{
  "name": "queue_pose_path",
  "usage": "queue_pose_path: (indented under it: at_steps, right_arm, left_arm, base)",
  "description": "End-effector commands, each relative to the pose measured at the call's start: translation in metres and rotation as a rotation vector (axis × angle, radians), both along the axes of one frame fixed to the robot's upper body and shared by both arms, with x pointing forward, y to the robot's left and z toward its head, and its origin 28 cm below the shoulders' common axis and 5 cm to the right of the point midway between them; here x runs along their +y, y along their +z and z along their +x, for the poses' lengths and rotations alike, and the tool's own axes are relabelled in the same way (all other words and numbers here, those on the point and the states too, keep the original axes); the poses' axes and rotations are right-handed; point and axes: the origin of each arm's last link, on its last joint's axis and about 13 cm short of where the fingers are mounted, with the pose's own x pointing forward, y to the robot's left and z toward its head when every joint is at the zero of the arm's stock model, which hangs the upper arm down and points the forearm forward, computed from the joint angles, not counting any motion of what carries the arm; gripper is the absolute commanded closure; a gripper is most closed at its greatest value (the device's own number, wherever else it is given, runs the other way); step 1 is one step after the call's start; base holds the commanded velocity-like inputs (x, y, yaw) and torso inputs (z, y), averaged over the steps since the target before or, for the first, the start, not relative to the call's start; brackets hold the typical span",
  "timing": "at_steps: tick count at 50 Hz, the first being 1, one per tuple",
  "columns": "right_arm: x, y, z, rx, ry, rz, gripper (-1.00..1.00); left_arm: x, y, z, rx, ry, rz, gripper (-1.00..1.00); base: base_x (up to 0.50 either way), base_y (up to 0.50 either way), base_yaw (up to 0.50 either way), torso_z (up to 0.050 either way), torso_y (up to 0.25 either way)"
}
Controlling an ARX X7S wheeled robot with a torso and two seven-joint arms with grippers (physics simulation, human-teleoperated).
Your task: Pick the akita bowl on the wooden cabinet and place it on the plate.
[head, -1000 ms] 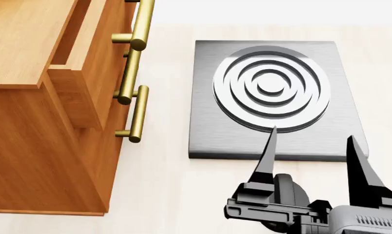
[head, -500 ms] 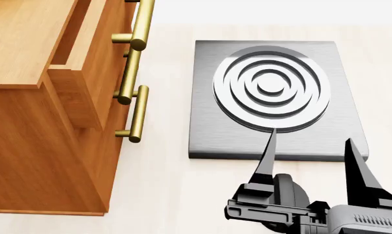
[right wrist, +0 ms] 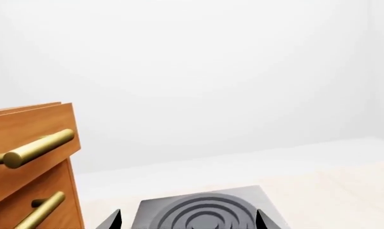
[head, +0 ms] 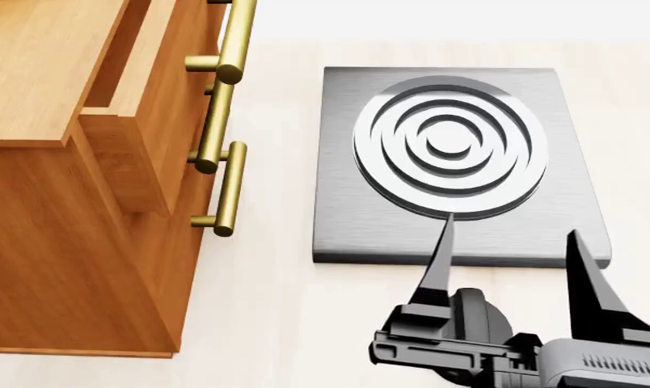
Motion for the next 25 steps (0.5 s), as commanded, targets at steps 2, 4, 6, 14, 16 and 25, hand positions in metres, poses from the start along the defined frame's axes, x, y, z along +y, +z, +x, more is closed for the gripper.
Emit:
queue_pose_path:
  at_steps: [2,4,6,14,16,25]
  right_arm:
    - [0.0023,-0.0037,0.0018,0.012,0.013,0.004,-1.00]
    - [0.0022,-0.0036,0.0016,0.012,0.015,0.004,-1.00]
    - [0.0016,-0.0034,0.0015,0.012,0.014,0.009,-1.00]
    - [0.0011,-0.0023,0.0007,0.008,0.012,0.010,-1.00]
    - [0.0010,-0.0022,0.0006,0.007,0.011,0.010,-1.00]
    - [0.0012,-0.0028,0.0012,0.010,0.012,0.009,-1.00]
  left_arm:
    - [-0.0064,-0.0037,-0.0169,0.183,-0.005,0.073,-1.00]
    - [-0.0075,-0.0035,-0.0183,0.194,-0.007,0.063,-1.00]
    - [-0.0087,-0.0062,-0.0196,0.247,0.015,0.075,-1.00]
    - [-0.0145,-0.0021,-0.0231,0.250,0.003,0.011,-1.00]
    - [-0.0139,0.0010,-0.0235,0.251,0.025,-0.055,-1.00]
    - [-0.0105,0.0002,-0.0234,0.248,0.054,-0.028,-1.00]
  base:
    - [0.00,0.00,0.00,0.000,0.000]
    - [0.00,0.00,0.00,0.000,0.000]
    - [0.00,0.00,0.00,0.000,0.000]
    - [0.00,0.00,0.00,0.000,0.000]
    - [0.00,0.00,0.00,0.000,0.000]
    - [0.00,0.00,0.00,0.000,0.000]
